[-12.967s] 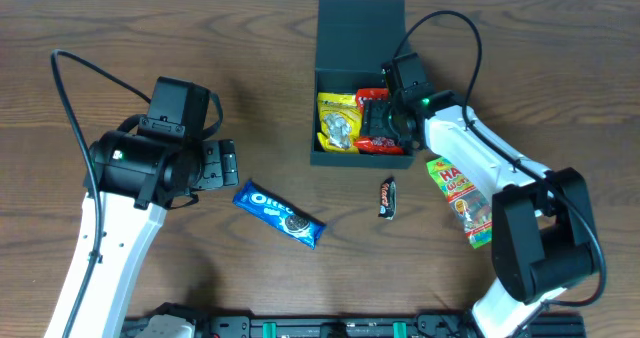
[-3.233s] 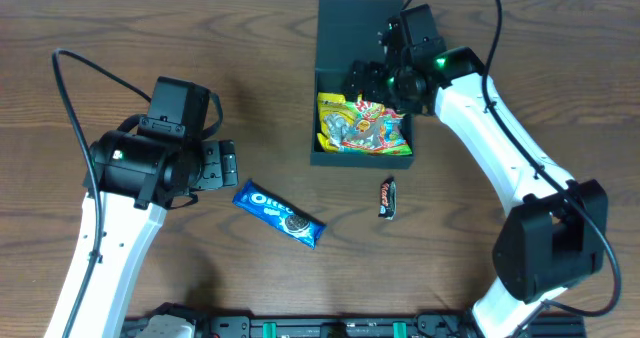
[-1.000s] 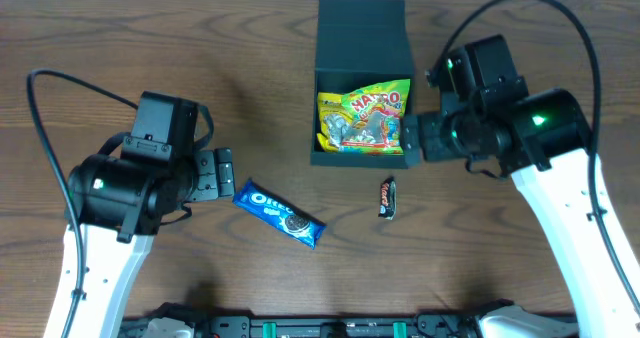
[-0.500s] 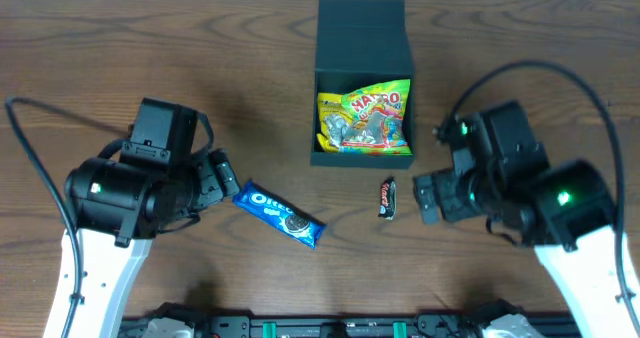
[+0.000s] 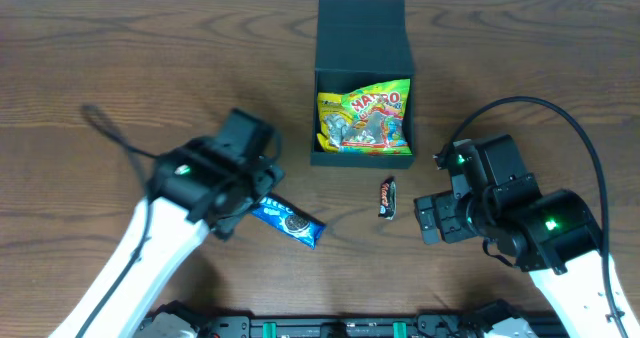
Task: Pack container
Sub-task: 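Withdraw the right gripper and reach the left gripper to the Oreo pack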
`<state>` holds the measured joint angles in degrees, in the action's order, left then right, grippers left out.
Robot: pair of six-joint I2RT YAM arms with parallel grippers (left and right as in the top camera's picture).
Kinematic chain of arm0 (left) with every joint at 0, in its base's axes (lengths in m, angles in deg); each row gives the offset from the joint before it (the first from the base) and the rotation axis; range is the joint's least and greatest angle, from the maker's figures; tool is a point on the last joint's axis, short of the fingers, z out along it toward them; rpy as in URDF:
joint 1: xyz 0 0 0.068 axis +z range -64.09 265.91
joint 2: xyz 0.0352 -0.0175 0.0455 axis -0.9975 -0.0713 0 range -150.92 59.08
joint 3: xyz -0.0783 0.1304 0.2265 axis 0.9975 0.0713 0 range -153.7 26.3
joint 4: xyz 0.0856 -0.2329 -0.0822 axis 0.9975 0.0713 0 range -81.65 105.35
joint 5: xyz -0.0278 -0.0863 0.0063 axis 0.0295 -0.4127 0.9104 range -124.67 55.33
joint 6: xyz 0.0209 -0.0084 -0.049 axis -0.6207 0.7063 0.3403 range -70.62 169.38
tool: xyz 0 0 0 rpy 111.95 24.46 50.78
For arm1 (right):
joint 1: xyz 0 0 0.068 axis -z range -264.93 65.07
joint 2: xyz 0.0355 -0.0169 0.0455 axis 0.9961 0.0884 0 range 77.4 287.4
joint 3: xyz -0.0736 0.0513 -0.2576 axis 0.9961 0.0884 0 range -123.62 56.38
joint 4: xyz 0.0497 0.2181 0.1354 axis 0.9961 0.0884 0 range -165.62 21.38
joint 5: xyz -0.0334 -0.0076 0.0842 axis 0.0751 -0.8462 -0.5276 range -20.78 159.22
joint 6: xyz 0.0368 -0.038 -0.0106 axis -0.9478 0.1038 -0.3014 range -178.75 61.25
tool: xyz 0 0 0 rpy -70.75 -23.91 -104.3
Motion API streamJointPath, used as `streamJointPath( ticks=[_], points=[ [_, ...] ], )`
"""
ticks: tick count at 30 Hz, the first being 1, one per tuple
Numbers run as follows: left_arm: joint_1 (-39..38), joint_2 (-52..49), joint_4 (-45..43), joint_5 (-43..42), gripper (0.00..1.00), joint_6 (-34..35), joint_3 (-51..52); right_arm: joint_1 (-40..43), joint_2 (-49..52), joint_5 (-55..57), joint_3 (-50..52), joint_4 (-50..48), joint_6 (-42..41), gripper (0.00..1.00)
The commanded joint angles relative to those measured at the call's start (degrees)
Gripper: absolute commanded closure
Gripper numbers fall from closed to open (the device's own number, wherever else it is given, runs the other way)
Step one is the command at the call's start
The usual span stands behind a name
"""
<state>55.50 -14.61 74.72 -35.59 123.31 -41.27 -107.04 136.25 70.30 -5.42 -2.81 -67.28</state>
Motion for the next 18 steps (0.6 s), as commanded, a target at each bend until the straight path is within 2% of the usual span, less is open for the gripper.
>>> streamJointPath(
  ticks=[1,7,12,18],
  points=[
    [-1.0,-4.0,-1.4,0.2,0.05,5.5,1.3,-0.8,-0.5,0.3,0.1,0.0,-0.7,0.01],
    [-1.1,-13.0,-3.7,-4.9,0.05,5.8,1.8,-0.8,-0.5,0.0,0.1,0.2,-0.7,0.01],
    [-2.0,-18.8,-5.8,-5.1,0.05,2.0,1.9,-0.8,-0.5,0.0,0.1,0.3,-0.7,0.01],
    [-5.0,-20.5,-10.9,-4.2,0.05,1.8,3.7,-0.8,-0.5,0.0,0.1,0.3,-0.7,0.01]
  ],
)
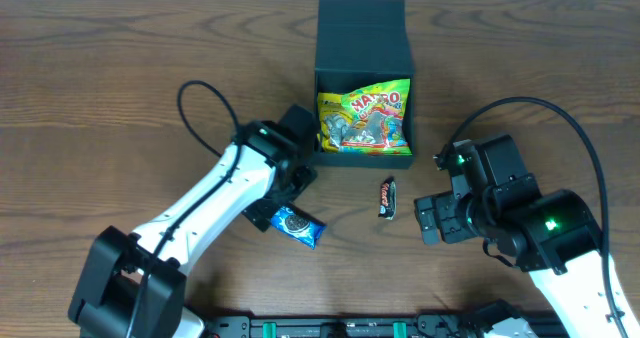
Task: Pack container
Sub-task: 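Withdraw the right gripper and reach the left gripper to the Oreo pack, then grasp the blue Oreo pack with the left gripper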
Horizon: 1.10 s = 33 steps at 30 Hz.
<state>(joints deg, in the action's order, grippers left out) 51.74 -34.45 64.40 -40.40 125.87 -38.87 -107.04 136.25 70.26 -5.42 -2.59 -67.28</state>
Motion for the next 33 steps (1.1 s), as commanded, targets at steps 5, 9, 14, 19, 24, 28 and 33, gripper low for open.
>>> streamJointPath(
  ticks=[5,9,14,19,24,28,33],
  points=[
    [-2.1,-0.6,-2.1,2.1,0.05,-0.6,4.2,-0.8,-0.5,0.0,0.1,0.1,-0.7,0.01],
    [-1.8,-0.6,-4.7,2.1,0.05,-0.4,7.8,-0.8,-0.5,0.0,0.1,0.1,-0.7,0.01],
    [-1.8,-0.6,-8.8,2.0,0.05,-0.4,11.5,-0.8,-0.5,0.0,0.1,0.0,-0.7,0.01],
    [-1.8,-0.6,-11.0,2.6,0.05,-0.6,12.5,-0.8,-0.5,0.0,0.1,0.0,-0.7,0.01],
    [-1.9,-0.9,-11.5,4.8,0.05,-0.6,12.6,-0.8,-0.5,0.0,0.1,0.0,-0.7,0.01],
    [-1.9,-0.9,-12.1,4.9,0.05,-0.6,12.6,-0.8,-0.5,0.0,0.1,0.0,-0.7,0.01],
    [-1.9,-0.9,-12.1,5.8,0.05,-0.6,12.6,-0.8,-0.5,-0.4,0.1,0.0,-0.6,0.01]
  ],
)
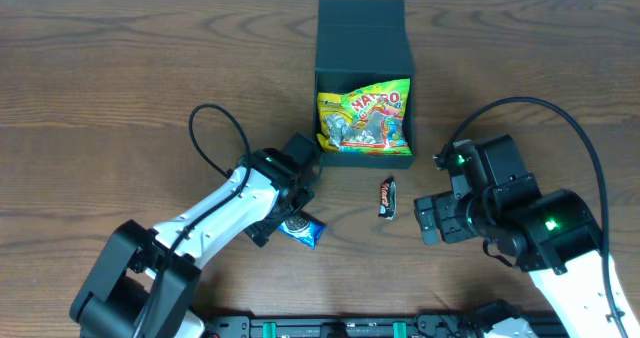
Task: Pack container
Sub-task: 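Grasp the blue Oreo pack with the left gripper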
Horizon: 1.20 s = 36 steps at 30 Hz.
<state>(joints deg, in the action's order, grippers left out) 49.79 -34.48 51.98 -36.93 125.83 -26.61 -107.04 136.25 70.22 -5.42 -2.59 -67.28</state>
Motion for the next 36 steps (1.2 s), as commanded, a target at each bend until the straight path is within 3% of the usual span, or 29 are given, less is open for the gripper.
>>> streamJointPath(
  ticks=[1,6,12,16,20,29,36],
  points=[
    [0.1,-0.9,0.3,2.5,0.04,-0.6,0.4,-0.8,-0.5,-0.4,0.1,0.0,-0.6,0.01],
    [0.1,-0.9,0.3,2.6,0.00,-0.6,0.4,-0.8,-0.5,-0.4,0.1,0.0,-0.6,0.01],
    [0.1,-0.9,0.2,2.7,0.23,-0.6,0.4,-0.8,-0.5,-0.4,0.1,0.0,-0.6,0.01],
    [0.1,-0.9,0.2,2.7,0.26,-0.6,0.5,-0.8,-0.5,-0.4,0.1,0.0,-0.6,0.01],
    [0.1,-0.9,-0.3,2.7,0.28,-0.6,0.9,-0.8,-0.5,-0.4,0.1,0.0,-0.6,0.01],
    [0.1,-0.9,-0.6,2.9,0.23,-0.6,1.1,-0.8,-0.5,-0.4,0.1,0.0,-0.6,0.01],
    [0.1,-1.2,-0.6,2.8,0.27,-0.6,1.1,-0.8,-0.5,-0.4,0.1,0.0,-0.6,0.01]
  ],
)
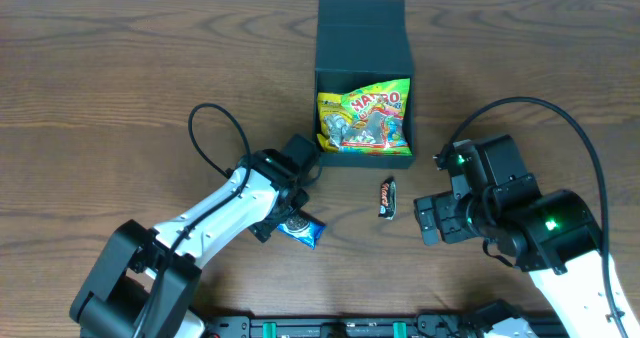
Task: Pack container
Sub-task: 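Grasp the blue Oreo pack with the left gripper, then lift the Oreo pack and lower it into the box's left side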
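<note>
An open black box (362, 78) stands at the back middle, its lid folded away behind it, with a yellow Haribo bag (364, 121) inside. A blue Oreo packet (300, 227) lies on the table in front of the box to the left. My left gripper (290, 216) is down over the packet's left end; its jaws are hidden under the wrist. A small dark chocolate bar (387, 197) lies in front of the box. My right gripper (428, 220) hovers just right of that bar, apart from it.
The brown wooden table (120, 88) carries nothing else. The left arm's black cable (215, 128) loops above the table left of the box. The right arm's cable (560, 118) arcs over the right side.
My left gripper was at the Oreo packet's left end, arm low at the left. It then stood nearer the box, above the packet. After that it came down onto the packet's left end, and it sits there now. The right arm stayed still throughout.
</note>
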`<state>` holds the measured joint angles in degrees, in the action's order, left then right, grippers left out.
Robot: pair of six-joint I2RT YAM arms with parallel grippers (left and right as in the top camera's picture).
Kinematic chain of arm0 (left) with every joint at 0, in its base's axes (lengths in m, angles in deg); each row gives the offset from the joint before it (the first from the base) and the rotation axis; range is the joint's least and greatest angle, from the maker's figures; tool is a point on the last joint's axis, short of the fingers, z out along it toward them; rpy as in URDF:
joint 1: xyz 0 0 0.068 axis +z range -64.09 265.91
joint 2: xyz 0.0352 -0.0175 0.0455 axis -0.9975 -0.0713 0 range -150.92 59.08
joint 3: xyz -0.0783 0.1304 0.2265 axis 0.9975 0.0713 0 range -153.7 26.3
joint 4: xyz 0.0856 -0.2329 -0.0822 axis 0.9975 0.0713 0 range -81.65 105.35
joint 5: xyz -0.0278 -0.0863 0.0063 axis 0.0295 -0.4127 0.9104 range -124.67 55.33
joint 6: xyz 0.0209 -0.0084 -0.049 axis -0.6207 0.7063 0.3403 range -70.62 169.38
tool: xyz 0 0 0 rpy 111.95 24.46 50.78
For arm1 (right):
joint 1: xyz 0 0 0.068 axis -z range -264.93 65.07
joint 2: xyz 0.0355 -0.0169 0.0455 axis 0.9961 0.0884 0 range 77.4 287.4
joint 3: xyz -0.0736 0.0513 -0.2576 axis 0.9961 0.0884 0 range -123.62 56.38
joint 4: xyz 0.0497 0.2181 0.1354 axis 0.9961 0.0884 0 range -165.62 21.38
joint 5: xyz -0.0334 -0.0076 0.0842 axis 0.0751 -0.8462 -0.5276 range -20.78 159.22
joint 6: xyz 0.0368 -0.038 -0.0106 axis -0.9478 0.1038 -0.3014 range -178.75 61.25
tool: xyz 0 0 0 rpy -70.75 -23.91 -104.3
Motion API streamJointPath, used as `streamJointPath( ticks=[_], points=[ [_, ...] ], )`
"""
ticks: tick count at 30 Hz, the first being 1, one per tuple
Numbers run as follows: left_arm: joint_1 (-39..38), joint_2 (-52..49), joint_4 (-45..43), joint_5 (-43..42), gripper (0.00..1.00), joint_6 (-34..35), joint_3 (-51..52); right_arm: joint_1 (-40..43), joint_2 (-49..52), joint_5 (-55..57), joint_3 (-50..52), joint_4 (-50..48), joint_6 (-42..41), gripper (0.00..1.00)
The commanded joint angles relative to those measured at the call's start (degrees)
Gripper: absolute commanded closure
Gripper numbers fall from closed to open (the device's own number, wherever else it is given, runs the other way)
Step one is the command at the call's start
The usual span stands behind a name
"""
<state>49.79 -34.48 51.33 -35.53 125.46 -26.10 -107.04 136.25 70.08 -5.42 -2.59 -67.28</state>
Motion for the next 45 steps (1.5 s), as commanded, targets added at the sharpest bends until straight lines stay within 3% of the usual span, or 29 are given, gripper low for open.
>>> streamJointPath(
  ticks=[1,6,14,19,33,37,41,45],
  points=[
    [0.1,-1.4,0.0,1.3,0.28,-0.3,0.6,-0.8,-0.5,-0.3,0.1,0.0,-0.6,0.01],
    [0.1,-2.2,0.0,1.0,0.32,-0.7,0.6,-0.8,-0.5,-0.3,0.1,0.0,-0.6,0.01],
    [0.1,-2.6,0.0,0.8,0.54,-0.9,0.6,-0.8,-0.5,-0.3,0.1,0.0,-0.6,0.01],
    [0.1,-2.6,0.0,-0.4,0.54,-0.9,0.6,-0.8,-0.5,-0.3,0.1,0.0,-0.6,0.01],
    [0.1,-2.5,-0.9,-3.9,0.73,-1.8,0.6,-0.8,-0.5,-0.3,0.1,0.0,-0.6,0.01],
    [0.1,-2.4,-0.9,-3.9,0.86,-1.8,0.6,-0.8,-0.5,-0.3,0.1,0.0,-0.6,0.01],
    [0.1,-1.7,-0.9,-3.9,0.94,-4.2,0.1,-0.8,-0.5,-0.3,0.1,0.0,-0.6,0.01],
    [0.1,-0.4,-0.8,-3.8,0.94,-8.5,-1.1,-0.8,-0.5,-0.2,0.1,-0.1,-0.6,0.01]
  ],
)
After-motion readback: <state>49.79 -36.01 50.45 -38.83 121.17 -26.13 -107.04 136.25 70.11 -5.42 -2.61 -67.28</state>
